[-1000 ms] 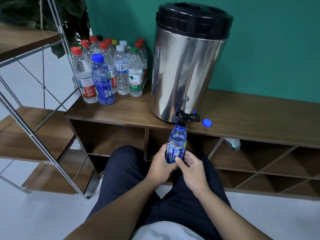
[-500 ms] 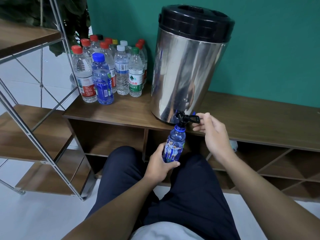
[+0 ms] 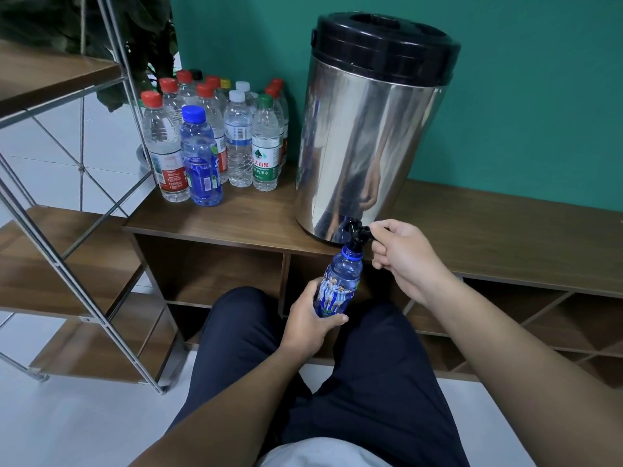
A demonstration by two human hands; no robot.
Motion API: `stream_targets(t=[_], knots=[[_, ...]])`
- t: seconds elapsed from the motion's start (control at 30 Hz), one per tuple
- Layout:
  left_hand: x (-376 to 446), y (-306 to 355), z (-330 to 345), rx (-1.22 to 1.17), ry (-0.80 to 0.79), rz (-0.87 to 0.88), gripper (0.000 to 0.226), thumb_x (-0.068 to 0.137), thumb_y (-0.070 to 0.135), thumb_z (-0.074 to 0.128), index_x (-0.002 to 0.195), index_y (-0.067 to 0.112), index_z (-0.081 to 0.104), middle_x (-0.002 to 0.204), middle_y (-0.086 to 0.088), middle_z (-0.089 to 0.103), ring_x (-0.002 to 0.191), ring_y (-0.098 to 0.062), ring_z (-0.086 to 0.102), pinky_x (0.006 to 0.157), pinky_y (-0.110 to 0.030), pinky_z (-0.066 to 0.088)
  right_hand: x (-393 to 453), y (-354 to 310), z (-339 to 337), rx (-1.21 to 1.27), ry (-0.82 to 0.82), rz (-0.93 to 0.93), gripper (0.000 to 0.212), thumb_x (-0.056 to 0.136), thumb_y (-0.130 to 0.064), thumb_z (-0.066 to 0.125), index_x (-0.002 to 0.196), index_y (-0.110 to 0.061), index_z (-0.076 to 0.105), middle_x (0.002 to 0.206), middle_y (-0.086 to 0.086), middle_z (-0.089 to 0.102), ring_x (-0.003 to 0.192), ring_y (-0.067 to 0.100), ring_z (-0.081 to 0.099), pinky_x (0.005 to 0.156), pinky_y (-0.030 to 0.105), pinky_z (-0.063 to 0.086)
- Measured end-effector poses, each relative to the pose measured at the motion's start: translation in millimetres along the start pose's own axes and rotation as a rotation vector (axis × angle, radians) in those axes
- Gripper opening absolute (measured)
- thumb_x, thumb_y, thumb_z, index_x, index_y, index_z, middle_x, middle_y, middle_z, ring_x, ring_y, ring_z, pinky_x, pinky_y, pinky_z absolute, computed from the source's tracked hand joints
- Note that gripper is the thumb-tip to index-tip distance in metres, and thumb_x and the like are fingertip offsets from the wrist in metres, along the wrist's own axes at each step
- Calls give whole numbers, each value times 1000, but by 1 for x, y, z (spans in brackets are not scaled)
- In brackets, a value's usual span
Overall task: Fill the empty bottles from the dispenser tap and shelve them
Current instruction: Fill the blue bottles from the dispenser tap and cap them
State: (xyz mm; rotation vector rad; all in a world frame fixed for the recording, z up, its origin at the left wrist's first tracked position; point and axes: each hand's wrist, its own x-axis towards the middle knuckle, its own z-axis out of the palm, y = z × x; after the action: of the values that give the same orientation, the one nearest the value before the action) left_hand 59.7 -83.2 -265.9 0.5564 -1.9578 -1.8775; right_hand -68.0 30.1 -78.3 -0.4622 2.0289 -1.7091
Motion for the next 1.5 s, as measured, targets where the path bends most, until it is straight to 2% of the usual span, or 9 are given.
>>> stream_targets(t=[0.37,0.7,1.13,1.33,1.5], knots=[[-1,0,-2,0,-6,7,83,80,9,98,147,40,60,133,13,78,123,-11,75,114,-47,59,9,-4,-4,-9,-58,20,19,115,-18,56,98,-12,65,59,-7,38,53,11,31,59,33,31],[-2,-1,-1,-16,-15,-19,85,80,9,99,151,33,59,134,10,77,123,-12,75,111,-50,61,15,-7,-5,13,-93,26,24,114,-16,57,92,-13,63,58,-9,37,51,8,30,57,30,25],[0,-4,1,-15,-12,-39,83,75,13,99,145,38,60,129,11,79,118,-15,78,108,-52,62,16,-14,-7,-159,-54,-39,22,111,-15,60,92,-10,71,54,-9,39,52,11,29,53,29,25],[-2,-4,1,-22,-15,-48,80,78,10,99,143,38,61,126,9,79,115,-16,79,102,-51,65,16,-12,-9,-219,-42,-68,22,110,-21,62,97,-11,75,54,-9,44,53,14,32,55,33,27],[-2,-4,1,-26,-17,-48,80,78,10,99,143,37,61,127,9,79,116,-16,78,102,-50,65,20,-14,-11,-398,30,-159,23,108,-28,65,92,-18,78,55,-12,57,44,5,42,55,28,34]])
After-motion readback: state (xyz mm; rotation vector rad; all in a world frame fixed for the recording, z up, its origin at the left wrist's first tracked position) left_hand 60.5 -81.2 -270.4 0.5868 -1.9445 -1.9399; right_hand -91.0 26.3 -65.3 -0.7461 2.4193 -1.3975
